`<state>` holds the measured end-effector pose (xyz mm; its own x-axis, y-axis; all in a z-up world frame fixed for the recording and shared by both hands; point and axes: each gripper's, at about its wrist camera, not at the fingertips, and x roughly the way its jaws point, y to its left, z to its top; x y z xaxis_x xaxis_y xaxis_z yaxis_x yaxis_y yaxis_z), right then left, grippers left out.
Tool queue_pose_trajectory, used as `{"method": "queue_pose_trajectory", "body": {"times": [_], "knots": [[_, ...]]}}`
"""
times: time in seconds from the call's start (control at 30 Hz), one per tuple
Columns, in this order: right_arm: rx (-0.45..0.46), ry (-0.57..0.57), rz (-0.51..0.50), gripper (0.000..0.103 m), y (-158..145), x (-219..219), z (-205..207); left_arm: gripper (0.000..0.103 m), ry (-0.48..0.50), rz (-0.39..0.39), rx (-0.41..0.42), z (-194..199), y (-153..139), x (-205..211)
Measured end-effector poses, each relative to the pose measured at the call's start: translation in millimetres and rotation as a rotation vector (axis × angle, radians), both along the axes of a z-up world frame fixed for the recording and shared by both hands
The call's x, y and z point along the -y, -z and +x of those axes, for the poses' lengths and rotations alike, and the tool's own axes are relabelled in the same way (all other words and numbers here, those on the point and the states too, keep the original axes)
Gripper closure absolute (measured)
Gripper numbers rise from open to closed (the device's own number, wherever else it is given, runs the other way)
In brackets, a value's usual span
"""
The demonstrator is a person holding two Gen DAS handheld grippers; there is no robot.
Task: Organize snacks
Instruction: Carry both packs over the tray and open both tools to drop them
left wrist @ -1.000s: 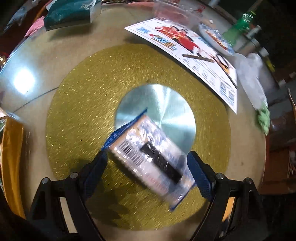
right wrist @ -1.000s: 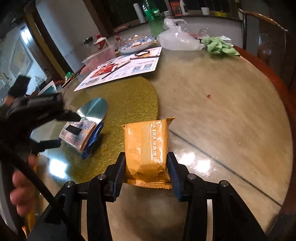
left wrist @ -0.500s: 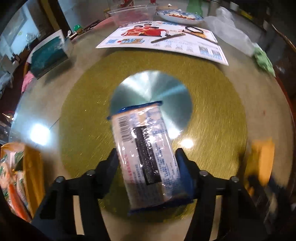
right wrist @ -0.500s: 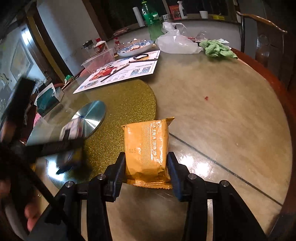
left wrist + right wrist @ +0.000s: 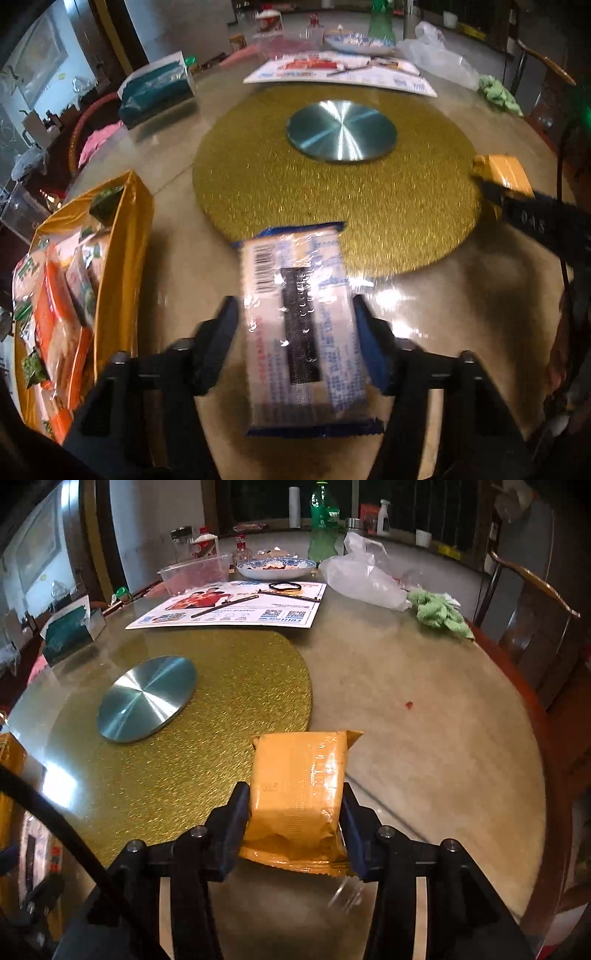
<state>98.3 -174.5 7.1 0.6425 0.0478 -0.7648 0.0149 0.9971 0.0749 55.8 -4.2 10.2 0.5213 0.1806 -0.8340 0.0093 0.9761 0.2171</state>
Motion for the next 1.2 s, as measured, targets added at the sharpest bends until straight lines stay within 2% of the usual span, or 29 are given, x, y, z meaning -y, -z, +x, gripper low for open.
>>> {"method": "queue_pose_trajectory", "body": {"times": [0.1,0.17,0.2,0.27,0.4,0.43,0.5,0.6,0.67,0.77,0.83,0.9,0.93,1.0,1.07,1.2], "knots": [[-0.005,-0.022,0.023,0.059,-1.2,-1.3,-13.6,0.047,0.024,-0.009,0.002,-11.3,-0.3,-1.3],[-0.009,-0.080,0.102,0.059,-3.6,-4.5,-29.0,0.047,0.026,-0.058,-0.006,-21.7,-2.3,-8.7],[-0.014,-0.105,0.160,0.059,-5.8,-5.5,-36.1,0.047,0.021,-0.111,-0.010,-30.6,-6.4,-16.4],[0.007,-0.175,0.259,0.059,-19.1,-15.1,-56.0,0.047,0.007,-0.231,0.021,-57.3,-28.0,-36.8],[0.043,-0.409,0.411,0.059,-55.6,-63.7,-88.8,0.047,-0.025,-0.338,0.125,-117.2,-83.8,-86.0],[0.047,-0.459,0.431,0.059,-63.2,-77.4,-94.7,0.047,-0.047,-0.323,0.160,-132.0,-97.3,-101.3],[0.062,-0.579,0.434,0.059,-80.2,-117.3,-109.3,0.047,-0.127,-0.244,0.222,-156.9,-118.8,-134.9],[0.061,-0.720,0.432,0.059,-92.4,-175.2,-125.2,0.047,-0.244,-0.122,0.267,-173.4,-128.9,-175.5],[0.032,-0.793,0.424,0.059,-90.8,-212.1,-132.5,0.047,-0.321,-0.066,0.252,-175.2,-120.9,-203.7],[0.003,-0.851,0.385,0.059,-82.1,-254.1,-140.5,0.047,-0.390,-0.075,0.212,-172.9,-100.5,-232.4],[-0.015,-0.873,0.373,0.059,-73.9,-270.4,-142.5,0.047,-0.403,-0.080,0.182,-169.6,-86.2,-242.3],[-0.008,-0.840,0.327,0.056,-64.8,-279.4,-141.8,0.047,-0.415,-0.084,0.175,-167.2,-76.5,-243.6],[-0.004,-0.831,0.313,0.052,-61.5,-280.1,-141.3,0.046,-0.411,-0.072,0.175,-165.4,-73.1,-241.7],[-0.016,-0.821,0.342,0.047,-59.3,-270.9,-141.3,0.042,-0.411,-0.049,0.171,-160.8,-70.5,-236.6],[0.011,-0.804,0.397,0.032,-66.0,-257.0,-149.0,0.021,-0.420,-0.024,0.191,-165.8,-72.1,-230.2],[0.063,-0.773,0.391,0.030,-75.5,-240.2,-166.6,0.012,-0.416,0.044,0.289,-177.7,-86.4,-216.4]]}}
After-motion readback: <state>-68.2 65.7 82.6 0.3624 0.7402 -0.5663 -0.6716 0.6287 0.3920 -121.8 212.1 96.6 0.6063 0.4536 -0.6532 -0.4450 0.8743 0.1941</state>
